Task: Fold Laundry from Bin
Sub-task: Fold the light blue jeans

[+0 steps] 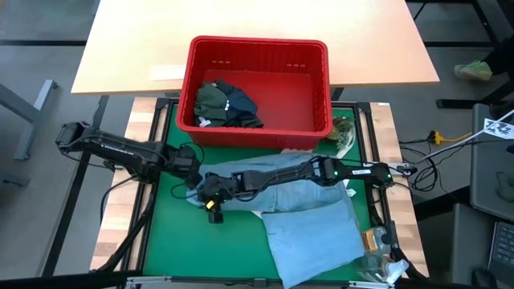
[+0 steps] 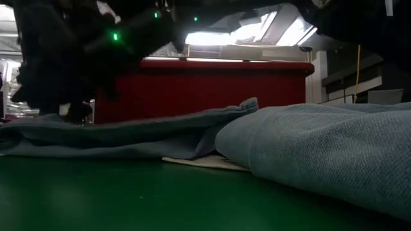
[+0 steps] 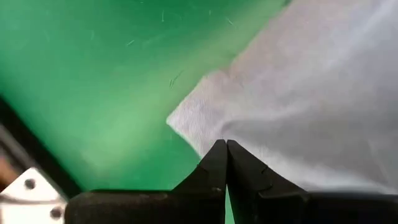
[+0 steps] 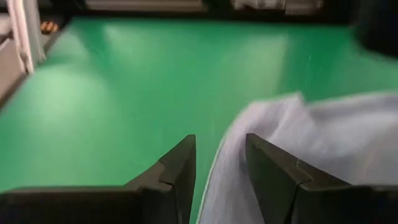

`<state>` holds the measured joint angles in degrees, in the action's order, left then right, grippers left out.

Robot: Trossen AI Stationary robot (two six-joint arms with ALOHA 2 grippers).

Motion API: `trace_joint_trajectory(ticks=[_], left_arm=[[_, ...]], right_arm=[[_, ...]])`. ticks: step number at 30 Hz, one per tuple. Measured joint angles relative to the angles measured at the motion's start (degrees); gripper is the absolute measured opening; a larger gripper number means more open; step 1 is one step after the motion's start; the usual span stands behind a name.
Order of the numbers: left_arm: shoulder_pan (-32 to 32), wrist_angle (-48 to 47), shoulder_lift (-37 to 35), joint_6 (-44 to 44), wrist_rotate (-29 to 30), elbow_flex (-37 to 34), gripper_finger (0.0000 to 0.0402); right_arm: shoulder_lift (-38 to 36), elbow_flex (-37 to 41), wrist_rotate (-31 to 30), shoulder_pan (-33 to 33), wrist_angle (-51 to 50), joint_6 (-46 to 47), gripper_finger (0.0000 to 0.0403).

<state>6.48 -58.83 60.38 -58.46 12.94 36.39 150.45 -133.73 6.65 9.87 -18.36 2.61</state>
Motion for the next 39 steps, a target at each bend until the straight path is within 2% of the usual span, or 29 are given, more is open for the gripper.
trace_joint_trajectory(ticks=[5,11,18,24,26,31,34,39], left_arm=[[2.89,-5.41,-0.04,-1.80,-0.25,5.79,0.0000],[8.85,-10.67,-0.09,-7.88,-1.58,11.33,0.0000],[20.41,-10.53,-0.11,-22.76,-3.98,12.32,0.0000],[31.91,-8.35,0.09,-38.39,-3.42,12.34,0.0000],[35.56,-7.21,0.31,-42.82,-1.12,12.34,0.0000],[42.09,-2.14,2.99,-49.81,9.08,11.89,0.0000],[43.49,-0.39,6.50,-50.55,10.34,11.53,0.0000],[43.85,0.57,13.68,-50.58,10.33,11.51,0.0000]], right_arm=[[-0.20,-1.21,-0.52,0.00,0.47,-0.04,0.0138],[-0.70,-1.19,-0.72,-0.50,-0.14,-0.09,0.0138],[-0.74,-1.19,-1.44,-1.88,-0.47,-0.05,0.0138],[-0.74,-1.21,-2.56,-3.87,-1.14,0.43,0.0138],[-0.74,-1.21,-2.61,-4.50,-1.22,0.62,0.0138],[-0.61,-1.24,-5.30,-6.43,3.56,0.61,0.0138],[0.21,-1.10,-6.39,-7.55,8.54,0.62,0.0138],[2.23,-0.86,-6.05,-8.16,10.79,0.59,0.0138]])
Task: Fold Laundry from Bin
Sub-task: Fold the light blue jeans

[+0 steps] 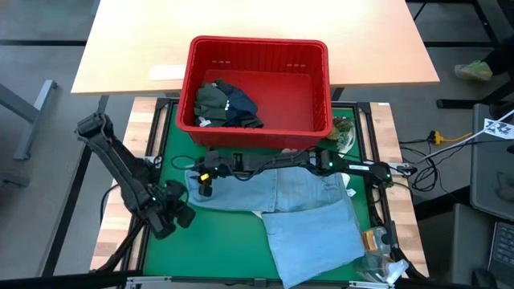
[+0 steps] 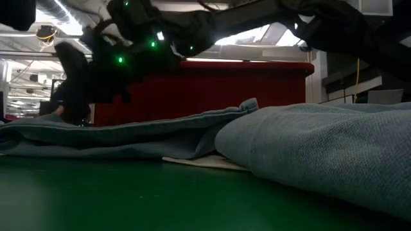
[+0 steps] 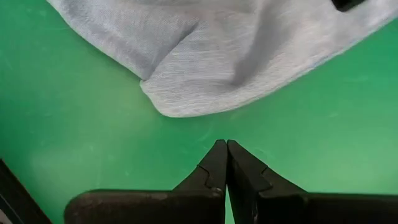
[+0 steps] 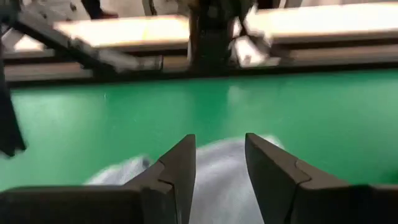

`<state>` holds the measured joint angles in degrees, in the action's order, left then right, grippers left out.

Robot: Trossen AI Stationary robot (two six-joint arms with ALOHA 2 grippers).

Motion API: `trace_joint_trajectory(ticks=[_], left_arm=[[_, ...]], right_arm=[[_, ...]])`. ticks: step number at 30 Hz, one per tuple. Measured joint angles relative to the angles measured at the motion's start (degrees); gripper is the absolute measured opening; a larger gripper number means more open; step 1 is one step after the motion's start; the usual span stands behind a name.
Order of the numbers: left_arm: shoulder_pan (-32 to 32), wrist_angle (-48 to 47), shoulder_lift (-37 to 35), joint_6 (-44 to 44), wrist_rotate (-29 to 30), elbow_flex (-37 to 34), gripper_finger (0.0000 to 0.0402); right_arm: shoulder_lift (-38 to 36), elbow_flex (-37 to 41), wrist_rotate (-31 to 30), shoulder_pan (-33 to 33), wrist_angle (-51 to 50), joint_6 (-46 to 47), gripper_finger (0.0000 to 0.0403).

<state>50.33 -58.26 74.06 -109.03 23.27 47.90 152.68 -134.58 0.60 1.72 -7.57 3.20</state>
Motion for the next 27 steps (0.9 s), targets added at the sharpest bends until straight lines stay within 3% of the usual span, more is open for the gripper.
trace_joint_trajectory(ticks=[5,13,27], left_arm=[[-0.33,-0.06,6.17,-0.13,0.30,-0.07,0.0000],[-2.12,-0.38,12.58,0.04,5.76,-0.07,0.0000],[-4.31,-0.34,18.57,1.57,1.29,-0.07,0.0000]], right_arm=[[2.38,0.02,0.05,0.09,1.36,-0.01,0.0138],[4.78,0.02,-0.05,-0.12,1.22,0.00,0.0138],[6.08,0.02,-1.66,-0.28,-0.26,-0.02,0.0138]])
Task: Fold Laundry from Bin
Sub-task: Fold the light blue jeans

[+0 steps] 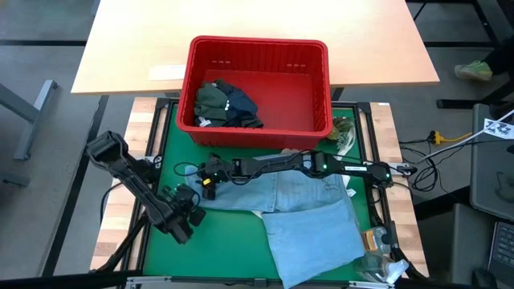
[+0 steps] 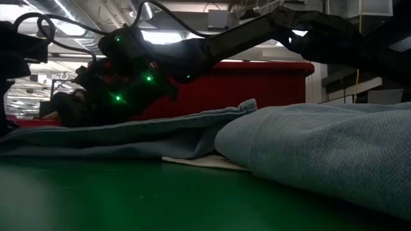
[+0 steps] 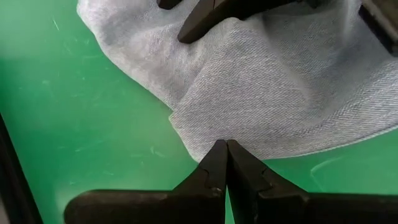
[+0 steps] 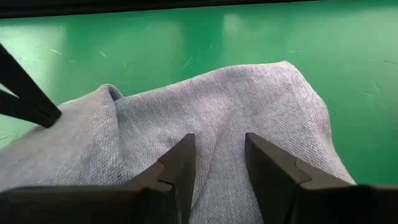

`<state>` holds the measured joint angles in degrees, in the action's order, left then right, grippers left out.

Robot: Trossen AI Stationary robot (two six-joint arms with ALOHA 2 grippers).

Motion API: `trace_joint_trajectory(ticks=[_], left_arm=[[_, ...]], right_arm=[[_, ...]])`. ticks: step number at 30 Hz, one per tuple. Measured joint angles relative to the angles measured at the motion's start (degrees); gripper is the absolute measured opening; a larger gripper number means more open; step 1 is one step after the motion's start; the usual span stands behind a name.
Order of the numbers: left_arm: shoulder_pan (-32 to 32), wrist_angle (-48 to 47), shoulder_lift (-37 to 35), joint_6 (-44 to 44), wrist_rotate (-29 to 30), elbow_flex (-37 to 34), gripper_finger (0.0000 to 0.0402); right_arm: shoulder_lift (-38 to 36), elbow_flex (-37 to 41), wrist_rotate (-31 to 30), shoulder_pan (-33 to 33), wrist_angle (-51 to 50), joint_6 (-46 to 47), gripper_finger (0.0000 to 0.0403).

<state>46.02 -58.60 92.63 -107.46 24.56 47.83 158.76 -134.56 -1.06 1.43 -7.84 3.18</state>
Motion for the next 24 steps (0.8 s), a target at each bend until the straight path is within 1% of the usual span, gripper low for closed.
trace_joint_trajectory(ticks=[6,12,20,24], left_arm=[[0.00,2.12,2.93,0.07,-0.01,-0.04,0.0000],[0.04,4.13,4.16,1.40,-0.15,-0.04,0.0000],[0.07,7.68,3.96,7.58,-6.42,-0.09,0.0000],[0.11,8.85,2.79,7.76,-8.75,-0.11,0.0000]], right_arm=[[0.00,0.00,0.00,-0.02,-0.10,0.00,0.0138],[0.00,0.00,0.00,-0.02,-0.63,0.00,0.0138],[0.00,0.00,-0.04,-0.02,-0.81,0.00,0.0138],[0.00,0.00,-2.39,-0.04,-1.17,-0.02,0.0138]])
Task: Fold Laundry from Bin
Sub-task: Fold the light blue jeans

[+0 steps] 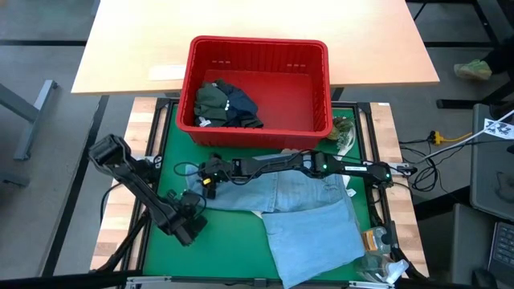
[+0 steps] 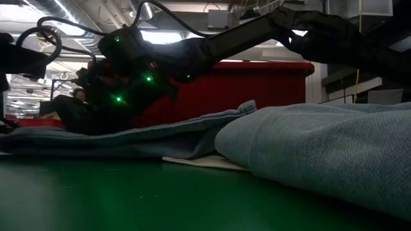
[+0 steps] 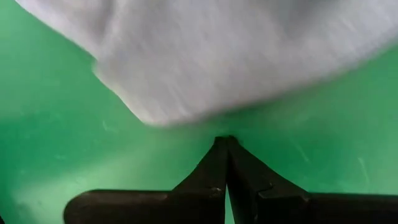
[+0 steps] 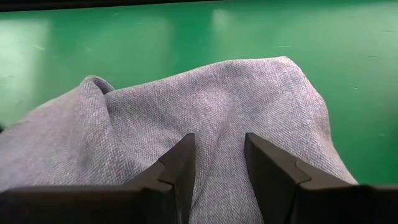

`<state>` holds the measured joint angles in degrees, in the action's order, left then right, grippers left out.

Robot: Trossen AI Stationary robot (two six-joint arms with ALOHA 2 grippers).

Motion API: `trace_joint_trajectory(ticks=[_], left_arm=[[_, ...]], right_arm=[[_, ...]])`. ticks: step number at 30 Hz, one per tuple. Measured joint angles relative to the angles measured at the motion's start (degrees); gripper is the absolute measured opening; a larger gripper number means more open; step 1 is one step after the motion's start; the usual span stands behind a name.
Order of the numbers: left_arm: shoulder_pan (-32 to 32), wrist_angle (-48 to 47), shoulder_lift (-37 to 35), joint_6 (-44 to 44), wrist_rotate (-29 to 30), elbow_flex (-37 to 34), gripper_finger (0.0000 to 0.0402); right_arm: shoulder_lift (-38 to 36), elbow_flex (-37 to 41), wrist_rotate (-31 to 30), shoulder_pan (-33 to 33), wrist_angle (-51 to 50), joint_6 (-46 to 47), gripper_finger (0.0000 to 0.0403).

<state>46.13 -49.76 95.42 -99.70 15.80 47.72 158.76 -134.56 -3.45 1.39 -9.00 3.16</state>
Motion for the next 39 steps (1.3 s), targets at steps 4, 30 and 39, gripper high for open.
trace_joint_trajectory(ticks=[4,30,39], left_arm=[[0.13,1.99,-1.91,-0.03,-3.26,0.00,0.0000],[-4.08,-2.64,-18.13,-9.06,11.92,-11.02,0.0000],[-5.08,13.05,-18.82,-6.08,8.48,-19.22,0.0000]], right_arm=[[0.00,0.00,-0.86,-0.19,-0.08,-0.01,0.0138],[0.00,0.00,3.73,-0.33,-0.17,-0.02,0.0138],[0.00,0.00,4.04,-0.33,-0.46,-0.02,0.0138]])
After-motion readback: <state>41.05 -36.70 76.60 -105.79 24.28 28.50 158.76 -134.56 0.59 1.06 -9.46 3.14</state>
